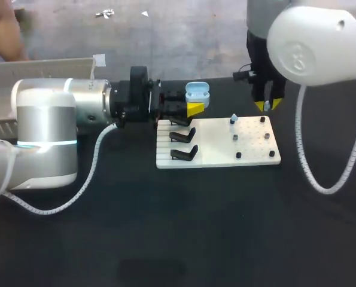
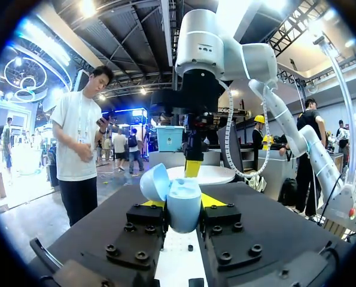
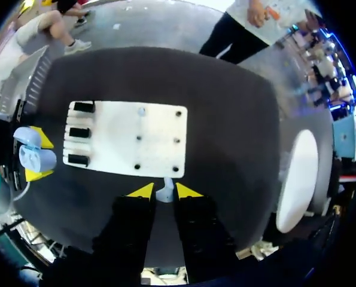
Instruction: Pick up each earbud case from the left stands, insert the matching earbuds, close the lid, and place the case in the box.
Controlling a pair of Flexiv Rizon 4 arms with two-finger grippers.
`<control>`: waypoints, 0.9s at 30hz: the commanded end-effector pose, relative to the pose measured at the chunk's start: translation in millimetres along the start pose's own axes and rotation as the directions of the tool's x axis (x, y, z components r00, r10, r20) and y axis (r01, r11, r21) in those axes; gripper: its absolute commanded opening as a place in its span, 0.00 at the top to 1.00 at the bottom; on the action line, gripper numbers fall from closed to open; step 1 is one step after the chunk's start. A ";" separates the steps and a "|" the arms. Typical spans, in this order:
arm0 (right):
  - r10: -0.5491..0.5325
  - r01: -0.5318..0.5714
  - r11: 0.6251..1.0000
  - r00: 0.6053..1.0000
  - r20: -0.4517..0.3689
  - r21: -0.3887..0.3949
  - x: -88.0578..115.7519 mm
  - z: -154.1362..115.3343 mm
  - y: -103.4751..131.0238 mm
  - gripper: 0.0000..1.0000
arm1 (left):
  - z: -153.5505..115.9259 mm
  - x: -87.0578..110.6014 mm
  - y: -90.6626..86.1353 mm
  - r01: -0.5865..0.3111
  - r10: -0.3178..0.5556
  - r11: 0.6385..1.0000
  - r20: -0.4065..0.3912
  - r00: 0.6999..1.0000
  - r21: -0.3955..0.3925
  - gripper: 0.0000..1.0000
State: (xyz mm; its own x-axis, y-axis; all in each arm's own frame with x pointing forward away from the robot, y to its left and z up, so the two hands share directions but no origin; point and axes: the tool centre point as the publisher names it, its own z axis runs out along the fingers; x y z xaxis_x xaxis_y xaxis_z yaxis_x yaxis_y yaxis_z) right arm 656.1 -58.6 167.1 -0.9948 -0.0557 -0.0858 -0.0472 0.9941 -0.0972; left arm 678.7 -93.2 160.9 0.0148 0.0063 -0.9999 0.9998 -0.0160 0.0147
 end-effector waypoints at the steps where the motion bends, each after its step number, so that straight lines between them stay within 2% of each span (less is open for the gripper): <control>1: 0.404 -0.399 0.913 0.913 -0.052 0.084 0.8 -4.6 13.7 1.00 | 0.0 1.0 -0.7 -0.004 0.004 1.000 0.005 1.000 -0.004 1.00; 4: 0.498 -0.494 0.866 0.865 -0.057 0.072 5.3 -5.8 20.6 1.00 | 0.0 1.0 -0.7 -0.004 0.004 1.000 0.005 1.000 -0.004 1.00; 5: 0.542 -0.539 0.840 0.838 -0.058 0.064 8.0 -6.8 25.5 1.00 | 0.0 1.0 -0.7 -0.004 0.004 1.000 0.005 1.000 -0.004 1.00; 10: 0.648 -0.647 0.762 0.761 -0.036 0.034 10.7 -14.7 31.8 1.00 | 0.0 1.0 -0.7 -0.004 0.004 1.000 0.005 1.000 -0.004 1.00; 12: 0.647 -0.648 0.762 0.762 -0.039 -0.008 9.2 -17.2 33.3 1.00 | 0.0 1.0 -0.7 -0.004 0.004 1.000 0.005 1.000 -0.004 1.00; 13: 0.620 -0.621 0.784 0.783 -0.038 -0.012 6.7 -18.3 34.5 1.00 | 0.0 1.0 -0.7 -0.004 0.004 1.000 0.005 1.000 -0.004 1.00; 14: 0.634 -0.635 0.773 0.772 -0.038 -0.001 6.1 -19.8 36.5 1.00 | 0.0 1.0 -0.7 -0.004 0.004 1.000 0.005 1.000 -0.004 1.00; 27: 0.634 -0.635 0.773 0.772 -0.038 -0.001 6.1 -19.8 36.5 1.00 | 0.0 1.0 -0.7 -0.004 0.004 1.000 0.005 1.000 -0.004 1.00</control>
State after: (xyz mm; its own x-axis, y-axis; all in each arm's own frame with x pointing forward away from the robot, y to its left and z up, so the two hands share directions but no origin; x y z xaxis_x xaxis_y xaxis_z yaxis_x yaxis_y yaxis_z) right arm 648.6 -20.2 182.8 -0.8025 0.5903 -0.0867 0.5940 0.8041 -0.0237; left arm 678.7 -93.2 160.9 0.0148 0.0063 -0.9999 0.9998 -0.0161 0.0147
